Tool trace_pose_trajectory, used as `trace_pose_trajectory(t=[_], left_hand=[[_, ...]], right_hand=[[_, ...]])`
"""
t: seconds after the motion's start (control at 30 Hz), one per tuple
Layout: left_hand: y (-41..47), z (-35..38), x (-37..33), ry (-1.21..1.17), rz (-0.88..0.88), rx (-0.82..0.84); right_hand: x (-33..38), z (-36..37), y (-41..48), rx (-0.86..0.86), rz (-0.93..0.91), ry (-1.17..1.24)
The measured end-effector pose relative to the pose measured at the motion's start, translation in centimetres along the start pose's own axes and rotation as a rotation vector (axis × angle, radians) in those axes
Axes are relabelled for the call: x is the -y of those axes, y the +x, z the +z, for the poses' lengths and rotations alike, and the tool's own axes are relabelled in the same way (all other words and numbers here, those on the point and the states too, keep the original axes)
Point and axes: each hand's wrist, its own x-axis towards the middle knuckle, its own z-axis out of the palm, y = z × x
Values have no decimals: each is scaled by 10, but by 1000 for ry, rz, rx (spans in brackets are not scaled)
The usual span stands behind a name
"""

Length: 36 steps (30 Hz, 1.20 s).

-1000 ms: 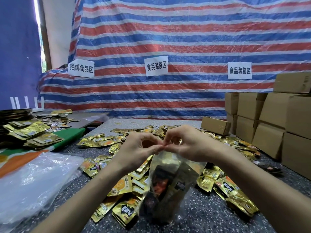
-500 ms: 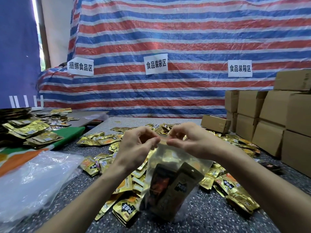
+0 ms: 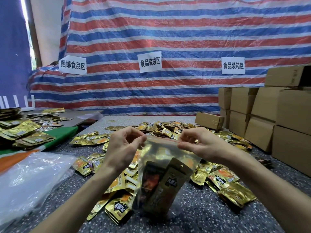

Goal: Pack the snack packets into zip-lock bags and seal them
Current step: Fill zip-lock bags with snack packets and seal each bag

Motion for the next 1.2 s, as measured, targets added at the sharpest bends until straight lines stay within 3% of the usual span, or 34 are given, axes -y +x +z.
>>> trace_pose_trajectory(t=[0.73, 0.9, 1.0, 1.07, 1.13, 1.2], left_hand=[[7, -9, 20, 1, -36, -71], [8, -4, 19, 29, -39, -24], [8, 9, 12, -15, -64, 22], [7, 21, 5, -66, -72, 79], [6, 35, -3, -118, -70, 120], [5, 50, -12, -168, -63, 150]], right_hand=[[-18, -8, -22, -11, 87, -72], [-23, -12, -28, -53, 72, -185], [-28, -7, -33, -178, 62, -79], [-31, 2, -38, -259, 118, 142], [-35, 14, -45, -203, 258, 308], [-39, 29, -51, -57, 369, 304]])
